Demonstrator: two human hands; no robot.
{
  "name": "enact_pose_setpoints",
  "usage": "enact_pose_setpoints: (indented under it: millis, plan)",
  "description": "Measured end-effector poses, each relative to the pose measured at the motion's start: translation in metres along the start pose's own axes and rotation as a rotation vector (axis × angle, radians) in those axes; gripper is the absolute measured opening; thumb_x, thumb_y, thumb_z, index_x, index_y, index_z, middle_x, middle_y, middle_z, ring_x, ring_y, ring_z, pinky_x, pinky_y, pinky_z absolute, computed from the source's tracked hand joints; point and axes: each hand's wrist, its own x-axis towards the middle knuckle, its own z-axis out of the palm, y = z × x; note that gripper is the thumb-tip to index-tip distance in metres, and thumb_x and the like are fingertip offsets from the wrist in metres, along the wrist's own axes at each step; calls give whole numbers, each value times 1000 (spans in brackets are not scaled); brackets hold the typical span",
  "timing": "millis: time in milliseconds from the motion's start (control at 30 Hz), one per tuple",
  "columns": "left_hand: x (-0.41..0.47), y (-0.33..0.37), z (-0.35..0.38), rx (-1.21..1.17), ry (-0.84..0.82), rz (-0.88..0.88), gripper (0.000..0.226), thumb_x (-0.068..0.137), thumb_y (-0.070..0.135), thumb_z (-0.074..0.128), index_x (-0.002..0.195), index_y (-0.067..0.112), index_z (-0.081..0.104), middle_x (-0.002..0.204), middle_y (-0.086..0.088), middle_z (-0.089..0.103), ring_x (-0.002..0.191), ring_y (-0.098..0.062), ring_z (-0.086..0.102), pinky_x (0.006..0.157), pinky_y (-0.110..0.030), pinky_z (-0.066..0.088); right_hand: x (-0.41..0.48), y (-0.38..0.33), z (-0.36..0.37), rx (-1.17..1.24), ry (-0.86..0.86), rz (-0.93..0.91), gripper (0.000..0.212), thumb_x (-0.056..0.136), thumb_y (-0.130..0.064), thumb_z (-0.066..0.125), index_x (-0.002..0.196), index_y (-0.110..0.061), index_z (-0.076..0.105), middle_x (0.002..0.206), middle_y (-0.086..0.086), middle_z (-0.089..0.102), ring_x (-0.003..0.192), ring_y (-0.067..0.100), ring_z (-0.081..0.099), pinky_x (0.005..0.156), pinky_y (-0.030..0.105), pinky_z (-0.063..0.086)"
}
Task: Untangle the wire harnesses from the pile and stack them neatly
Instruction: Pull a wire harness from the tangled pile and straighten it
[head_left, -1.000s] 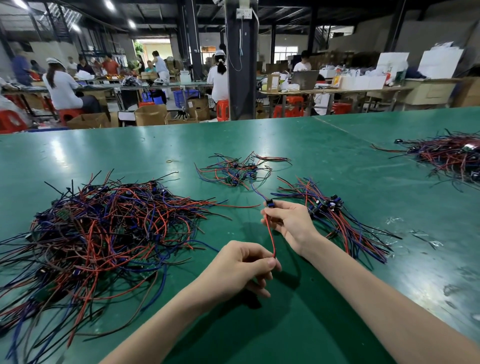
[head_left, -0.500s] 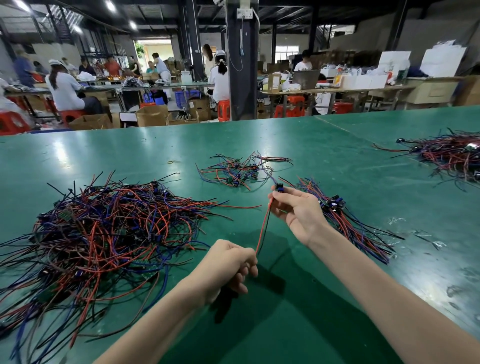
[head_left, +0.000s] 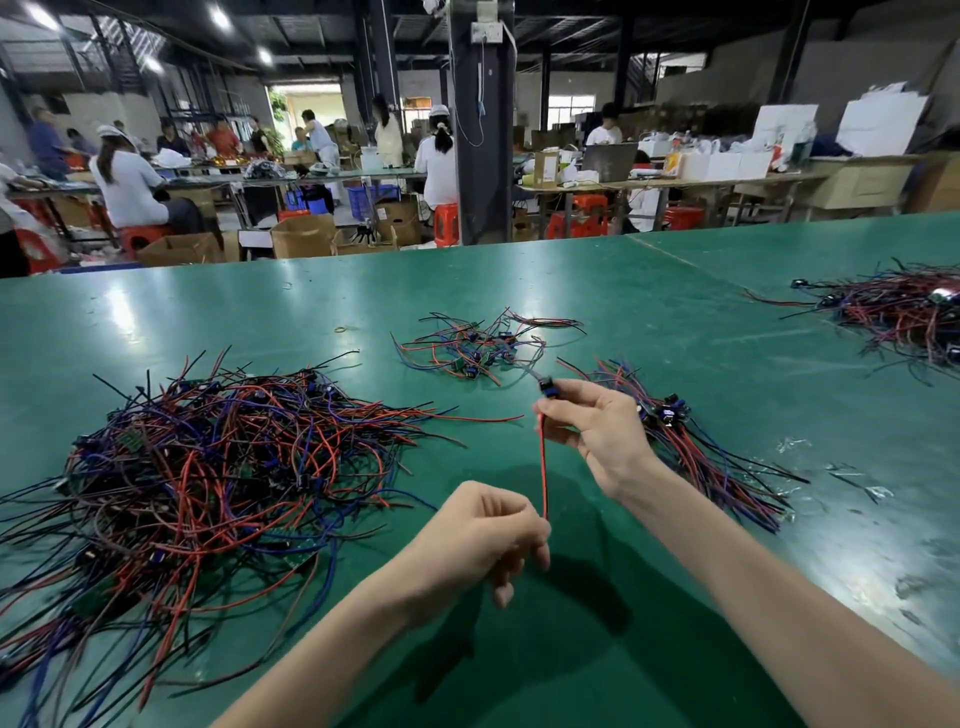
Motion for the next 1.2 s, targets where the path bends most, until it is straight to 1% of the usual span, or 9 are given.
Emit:
enact_pose_setpoints:
  millis: [200,333,433,500,567,700,800,900,1200]
  plan:
    - [1,1,-2,35,-64,-115,18,71,19,57,58,7,62,51,-3,49,40,-12,43,37,-20,42,-2,0,2,207,-45,134,19,83,13,58,83,-6,60,64,13,67,51,16,62,52,26,55]
    - [4,0,-6,25,-102,-198,17,75,22,60,69,11,71,60,-1,60,51,-12,56,43,-21,49,-4,0,1,228,-57,191,18,84,12,56,85,-5,60,63,11,67,51,15,62,48,23,52]
    - [6,-1,-12,-49,-61,-210,19,84,25,64,81,9,73,71,-5,68,57,-13,61,46,-23,51,-5,2,4,231,-72,205,17,84,12,56,84,-4,60,61,12,67,49,15,62,48,22,52]
    - [7,-1,-14,-143,-16,-206,28,78,36,69,82,10,75,76,-8,70,60,-15,65,49,-25,53,-7,4,9,226,-82,207,17,84,12,57,84,-5,60,61,12,67,49,14,61,49,23,53]
    - [8,-2,-14,-250,29,-197,32,74,41,64,78,12,77,76,-9,71,61,-16,67,53,-26,55,-9,7,14,203,-87,202,18,83,12,57,84,-6,60,60,11,66,49,14,62,49,24,54]
    - [12,-9,-8,-439,159,-175,29,74,27,64,86,1,71,72,-10,69,57,-15,66,56,-27,56,-16,12,18,135,-91,177,17,83,11,59,86,-6,61,60,9,65,50,14,61,50,25,54]
    - [14,-11,-8,-512,211,-157,22,83,16,60,90,-3,69,75,-13,70,59,-16,67,57,-27,57,-21,14,21,99,-110,148,17,84,10,60,87,-7,61,61,8,65,49,14,60,49,25,53]
    - [16,-9,-11,-609,245,-122,20,85,11,58,91,-6,67,78,-16,70,62,-19,69,62,-29,60,-27,16,25,10,-131,130,17,83,7,62,89,-10,63,65,7,64,46,11,57,45,19,48]
    - [17,-6,-17,-614,323,-94,14,90,-4,51,87,-10,63,67,-12,65,54,-14,63,55,-25,57,-31,18,30,-115,-216,96,25,77,10,68,90,-11,68,69,5,60,54,13,58,55,19,51]
